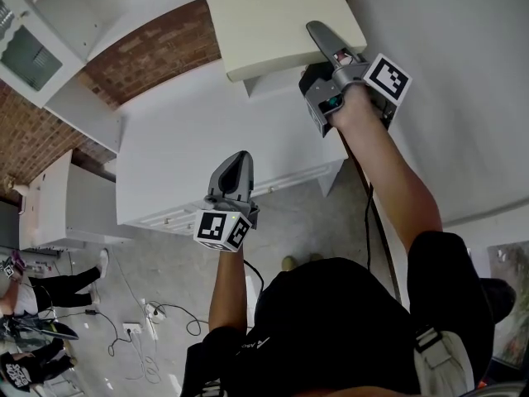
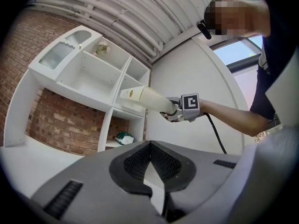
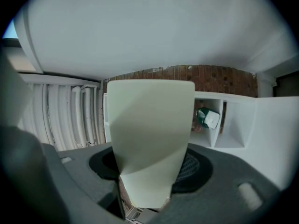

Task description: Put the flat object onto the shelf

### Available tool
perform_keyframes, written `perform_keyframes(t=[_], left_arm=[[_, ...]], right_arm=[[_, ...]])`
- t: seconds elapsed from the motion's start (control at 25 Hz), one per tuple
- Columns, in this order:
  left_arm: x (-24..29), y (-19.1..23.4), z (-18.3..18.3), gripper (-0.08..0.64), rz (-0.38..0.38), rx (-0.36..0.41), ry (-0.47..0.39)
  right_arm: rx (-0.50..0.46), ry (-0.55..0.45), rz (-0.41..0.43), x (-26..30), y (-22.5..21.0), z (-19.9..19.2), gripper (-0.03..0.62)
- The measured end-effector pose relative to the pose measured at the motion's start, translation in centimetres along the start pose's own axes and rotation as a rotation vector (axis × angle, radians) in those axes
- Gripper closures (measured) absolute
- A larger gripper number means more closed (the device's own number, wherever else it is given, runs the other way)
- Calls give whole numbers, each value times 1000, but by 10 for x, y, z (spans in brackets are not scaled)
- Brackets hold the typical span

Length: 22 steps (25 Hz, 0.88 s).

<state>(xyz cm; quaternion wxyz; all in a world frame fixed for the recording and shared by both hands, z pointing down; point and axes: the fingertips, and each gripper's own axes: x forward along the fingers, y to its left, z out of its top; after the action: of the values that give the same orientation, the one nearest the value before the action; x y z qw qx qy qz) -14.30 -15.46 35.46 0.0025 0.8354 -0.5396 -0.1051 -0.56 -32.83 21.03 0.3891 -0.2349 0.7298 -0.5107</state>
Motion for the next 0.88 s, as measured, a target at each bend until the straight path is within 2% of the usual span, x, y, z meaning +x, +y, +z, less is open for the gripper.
perform_keyframes(t=[0.48, 0.68, 0.88], left_arm=[[9, 14, 8, 561, -14, 30, -13], [14, 17, 13, 561, -44, 45, -17], [21, 13, 30, 561, -88, 50, -29]], right_arm=[[-24, 9, -1, 56, -9, 14, 319], [-37, 3, -12, 71, -22, 27, 319], [-7, -6, -26, 85, -17, 33, 316]])
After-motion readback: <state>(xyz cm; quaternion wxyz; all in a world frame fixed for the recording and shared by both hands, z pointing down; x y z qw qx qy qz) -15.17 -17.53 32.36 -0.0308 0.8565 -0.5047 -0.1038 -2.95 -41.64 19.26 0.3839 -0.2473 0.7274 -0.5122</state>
